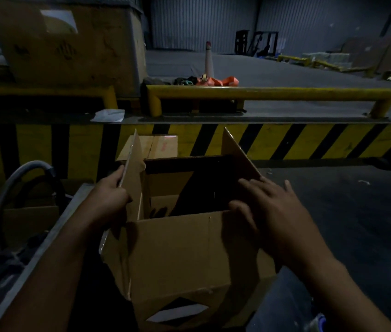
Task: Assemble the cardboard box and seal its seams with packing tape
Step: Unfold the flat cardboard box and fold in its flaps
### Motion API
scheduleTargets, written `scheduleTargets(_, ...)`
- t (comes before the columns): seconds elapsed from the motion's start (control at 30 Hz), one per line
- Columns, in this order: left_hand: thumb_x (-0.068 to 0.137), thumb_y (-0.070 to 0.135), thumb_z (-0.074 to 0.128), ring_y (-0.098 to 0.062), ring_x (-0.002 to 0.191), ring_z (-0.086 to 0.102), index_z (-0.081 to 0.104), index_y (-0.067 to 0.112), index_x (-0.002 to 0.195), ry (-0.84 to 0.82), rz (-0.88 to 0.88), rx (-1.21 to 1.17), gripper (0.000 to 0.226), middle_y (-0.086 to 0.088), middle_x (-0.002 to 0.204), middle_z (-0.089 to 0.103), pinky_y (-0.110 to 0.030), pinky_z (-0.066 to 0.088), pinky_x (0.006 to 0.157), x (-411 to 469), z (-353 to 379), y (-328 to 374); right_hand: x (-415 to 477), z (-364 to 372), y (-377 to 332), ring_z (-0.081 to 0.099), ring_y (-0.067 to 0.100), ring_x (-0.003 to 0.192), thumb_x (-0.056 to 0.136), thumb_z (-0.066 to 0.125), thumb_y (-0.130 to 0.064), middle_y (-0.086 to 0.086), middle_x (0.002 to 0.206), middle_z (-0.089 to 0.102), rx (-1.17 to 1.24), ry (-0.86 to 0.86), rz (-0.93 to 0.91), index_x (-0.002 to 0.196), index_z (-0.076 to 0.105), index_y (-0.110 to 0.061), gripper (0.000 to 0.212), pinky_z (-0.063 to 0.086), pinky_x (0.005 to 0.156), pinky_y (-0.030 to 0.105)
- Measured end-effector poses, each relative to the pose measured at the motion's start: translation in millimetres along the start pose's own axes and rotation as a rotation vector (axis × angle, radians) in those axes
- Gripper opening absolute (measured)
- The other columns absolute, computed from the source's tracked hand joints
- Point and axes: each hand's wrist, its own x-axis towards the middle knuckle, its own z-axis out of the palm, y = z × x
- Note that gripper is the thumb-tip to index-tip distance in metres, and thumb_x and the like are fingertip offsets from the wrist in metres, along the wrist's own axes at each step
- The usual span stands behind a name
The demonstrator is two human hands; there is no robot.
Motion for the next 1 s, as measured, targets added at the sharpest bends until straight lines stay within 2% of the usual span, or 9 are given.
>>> scheduleTargets(0.07, 0.097, 0.001, 0.049, -0.024, 0.09, 0.054, 0.019, 0.042, 0.155, -0.003, 0.016, -0.008, 0.078, -0.001, 0.113, 0.049, -0.038, 0.048, 0.067, 0, 2, 1, -13, 16, -10, 0.025, 0.027, 0.148, 0.093, 0.02, -0.068, 0.008, 0.156, 0.036, -0.119, -0.101, -0.081, 0.153, 0.03, -0.025, 0.074, 0.005, 0.118, 0.058)
scheduleTargets(0.13, 0.095, -0.002, 0.049, -0.022, 0.095, 0.054, 0.019, 0.038, 0.156, -0.012, 0.028, -0.012, 0.079, -0.001, 0.122, 0.047, -0.038, 0.049, 0.074, 1, 4, 0, -18, 40, -13, -0.011, 0.026, 0.151, 0.094, 0.02, -0.068, 0.008, 0.164, -0.005, -0.098, -0.265, -0.029, 0.157, -0.005, -0.028, 0.079, -0.011, 0.117, 0.054)
scheduleTargets(0.23, 0.095, -0.004, 0.051, -0.02, 0.102, 0.049, 0.017, 0.035, 0.158, -0.021, 0.029, -0.005, 0.081, -0.003, 0.134, 0.043, -0.036, 0.045, 0.073, 0, 6, -1, -16, 72, -9, -0.036, 0.027, 0.141, 0.097, 0.019, -0.063, 0.006, 0.156, -0.036, -0.015, -0.382, 0.059, 0.151, -0.027, -0.032, 0.077, -0.006, 0.121, 0.051)
scheduleTargets(0.37, 0.095, -0.005, 0.051, -0.037, 0.127, 0.045, 0.019, 0.033, 0.158, -0.009, 0.017, -0.001, 0.08, -0.014, 0.155, 0.035, -0.043, 0.043, 0.084, 3, 8, 1, -26, 97, -9, -0.03, 0.023, 0.145, 0.099, 0.019, -0.06, 0.005, 0.16, -0.03, 0.157, -0.548, 0.129, 0.155, -0.016, -0.03, 0.072, 0.024, 0.117, 0.054)
scheduleTargets(0.47, 0.097, -0.001, 0.052, -0.038, 0.131, 0.043, 0.019, 0.034, 0.157, -0.017, -0.003, -0.003, 0.078, -0.014, 0.157, 0.033, -0.045, 0.043, 0.087, 3, 8, 0, -36, 103, -9, -0.024, 0.021, 0.147, 0.097, 0.016, -0.063, 0.003, 0.163, -0.022, 0.208, -0.582, 0.146, 0.156, -0.008, -0.03, 0.072, 0.021, 0.119, 0.056)
scheduleTargets(0.7, 0.098, 0.003, 0.051, -0.03, 0.097, 0.054, 0.026, 0.038, 0.154, -0.007, -0.021, -0.016, 0.072, -0.006, 0.128, 0.044, -0.034, 0.041, 0.057, 2, -9, -10, -33, 102, -12, -0.012, 0.024, 0.151, 0.096, 0.023, -0.066, 0.003, 0.164, -0.015, 0.215, -0.653, 0.207, 0.157, -0.003, -0.035, 0.073, 0.018, 0.119, 0.054)
scheduleTargets(0.8, 0.094, 0.001, 0.054, -0.037, 0.103, 0.054, 0.028, 0.032, 0.152, -0.036, -0.061, -0.007, 0.071, -0.012, 0.128, 0.046, -0.04, 0.047, 0.063, 5, -15, -11, -21, 101, -23, -0.01, 0.027, 0.151, 0.097, 0.034, -0.062, 0.006, 0.165, -0.009, 0.182, -0.625, 0.198, 0.157, 0.002, -0.032, 0.074, 0.019, 0.12, 0.052)
scheduleTargets(0.9, 0.093, 0.002, 0.059, -0.04, 0.111, 0.053, 0.023, 0.028, 0.154, -0.062, -0.086, 0.002, 0.075, -0.02, 0.142, 0.043, -0.054, 0.052, 0.085, 13, -17, -5, 14, 99, -33, -0.005, 0.028, 0.151, 0.097, 0.046, -0.052, 0.006, 0.166, 0.0, 0.185, -0.512, 0.166, 0.157, 0.005, -0.032, 0.076, 0.011, 0.121, 0.053)
scheduleTargets(1.0, 0.094, -0.002, 0.055, -0.037, 0.108, 0.054, 0.017, 0.038, 0.156, -0.086, -0.06, -0.017, 0.084, -0.011, 0.136, 0.046, -0.055, 0.052, 0.085, 18, -15, 2, 67, 104, -36, -0.006, 0.029, 0.151, 0.098, 0.049, -0.045, 0.008, 0.166, -0.001, 0.221, -0.375, 0.116, 0.157, 0.003, -0.028, 0.077, 0.004, 0.121, 0.053)
